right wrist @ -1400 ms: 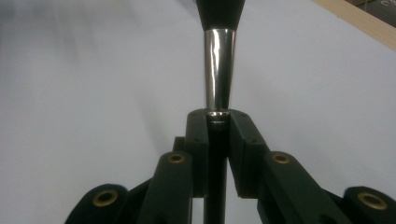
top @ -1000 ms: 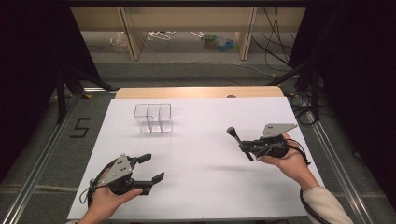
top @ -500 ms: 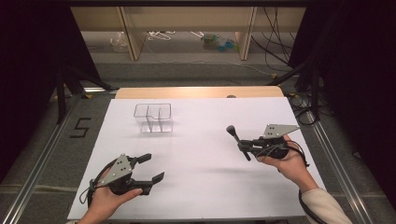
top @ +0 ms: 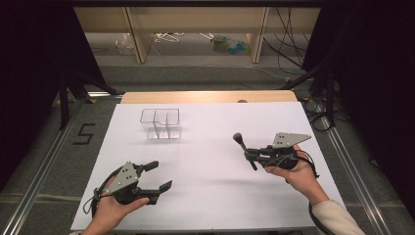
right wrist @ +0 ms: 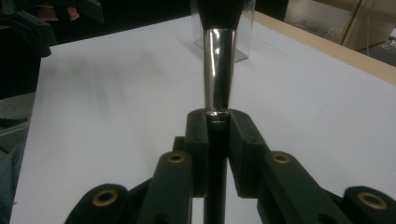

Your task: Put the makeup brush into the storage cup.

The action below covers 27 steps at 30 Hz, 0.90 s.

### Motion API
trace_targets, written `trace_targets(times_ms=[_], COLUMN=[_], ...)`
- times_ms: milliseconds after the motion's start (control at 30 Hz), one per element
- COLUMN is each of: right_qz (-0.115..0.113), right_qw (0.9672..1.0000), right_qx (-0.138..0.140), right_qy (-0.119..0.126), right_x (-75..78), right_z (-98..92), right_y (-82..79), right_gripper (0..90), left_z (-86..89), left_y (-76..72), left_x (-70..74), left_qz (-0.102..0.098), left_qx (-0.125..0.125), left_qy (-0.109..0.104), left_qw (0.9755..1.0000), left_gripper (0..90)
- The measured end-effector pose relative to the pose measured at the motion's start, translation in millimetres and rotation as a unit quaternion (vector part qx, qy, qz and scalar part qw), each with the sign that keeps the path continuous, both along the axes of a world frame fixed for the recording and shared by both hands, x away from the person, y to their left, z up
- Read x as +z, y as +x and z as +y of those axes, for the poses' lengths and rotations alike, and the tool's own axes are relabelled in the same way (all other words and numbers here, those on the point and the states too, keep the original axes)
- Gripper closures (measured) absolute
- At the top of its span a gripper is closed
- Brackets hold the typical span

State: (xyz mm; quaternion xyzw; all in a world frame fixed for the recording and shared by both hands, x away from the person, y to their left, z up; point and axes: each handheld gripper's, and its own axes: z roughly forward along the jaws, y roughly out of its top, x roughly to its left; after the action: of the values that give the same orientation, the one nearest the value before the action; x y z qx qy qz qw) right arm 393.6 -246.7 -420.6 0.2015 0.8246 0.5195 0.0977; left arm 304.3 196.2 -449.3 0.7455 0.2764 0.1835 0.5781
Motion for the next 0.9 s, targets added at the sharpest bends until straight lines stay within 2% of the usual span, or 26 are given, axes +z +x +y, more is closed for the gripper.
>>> trace_targets(times_ms=[33,67,200,300,367,433,500,533,600,700,733,767,833,900], right_qz=[0.007,-0.001,0.0,0.01,0.002,0.012,0.012,0.004,0.01,0.006,0.017,0.017,0.005,0.01], right_qw=[1.0,1.0,1.0,0.9999,0.9999,0.9998,0.9998,0.9997,0.9995,0.9996,0.9993,0.9993,0.9988,0.9989], right_qx=[-0.004,-0.005,-0.005,-0.002,-0.003,0.0,-0.001,0.004,0.002,0.001,0.005,0.005,0.01,0.011], right_qy=[0.001,0.001,0.002,0.008,0.012,0.015,0.018,0.025,0.028,0.028,0.033,0.033,0.047,0.043], right_x=[-0.3,-0.9,-1.8,-2.6,-3.2,-3.2,-3.4,-4.1,-3.7,-3.3,-2.6,-2.6,-2.7,-1.6], right_z=[2.2,2.8,5.6,8.1,9.4,11.0,11.7,13.6,15.0,16.4,18.2,18.2,22.0,22.4], right_y=[-2.3,-2.0,-3.5,-5.1,-5.4,-7.0,-7.5,-7.1,-9.1,-9.9,-11.9,-11.9,-13.1,-14.7], right_gripper=[79.3,79.3,79.3,79.3,79.3,79.3,79.3,79.3,79.3,79.3,79.3,79.3,79.3,79.3], left_z=[0.0,0.0,0.0,-0.1,0.0,-0.1,0.0,0.0,0.0,0.0,0.0,0.0,-0.5,-1.8], left_y=[0.0,-0.1,0.0,0.0,0.0,0.1,0.1,0.0,0.1,0.2,0.1,0.0,-0.3,-0.6], left_x=[0.0,0.0,0.0,0.0,0.0,0.0,0.0,0.0,0.0,0.1,0.4,0.8,1.3,1.6], left_qz=[0.0,0.0,0.0,0.0,0.0,0.0,0.0,0.0,0.0,-0.001,-0.001,-0.003,-0.003,0.003], left_qx=[0.0,0.0,0.0,0.0,0.0,0.001,0.0,0.001,0.001,0.002,0.003,0.003,0.004,0.005], left_qy=[0.0,0.0,0.0,-0.001,-0.001,-0.001,-0.001,-0.001,-0.001,-0.002,-0.001,0.0,-0.003,-0.011], left_qw=[1.0,1.0,1.0,1.0,1.0,1.0,1.0,1.0,1.0,1.0,1.0,1.0,1.0,0.9999], left_gripper=[20.5,20.5,20.5,20.5,20.5,20.5,20.5,20.6,20.5,20.6,20.6,20.6,20.5,20.5])
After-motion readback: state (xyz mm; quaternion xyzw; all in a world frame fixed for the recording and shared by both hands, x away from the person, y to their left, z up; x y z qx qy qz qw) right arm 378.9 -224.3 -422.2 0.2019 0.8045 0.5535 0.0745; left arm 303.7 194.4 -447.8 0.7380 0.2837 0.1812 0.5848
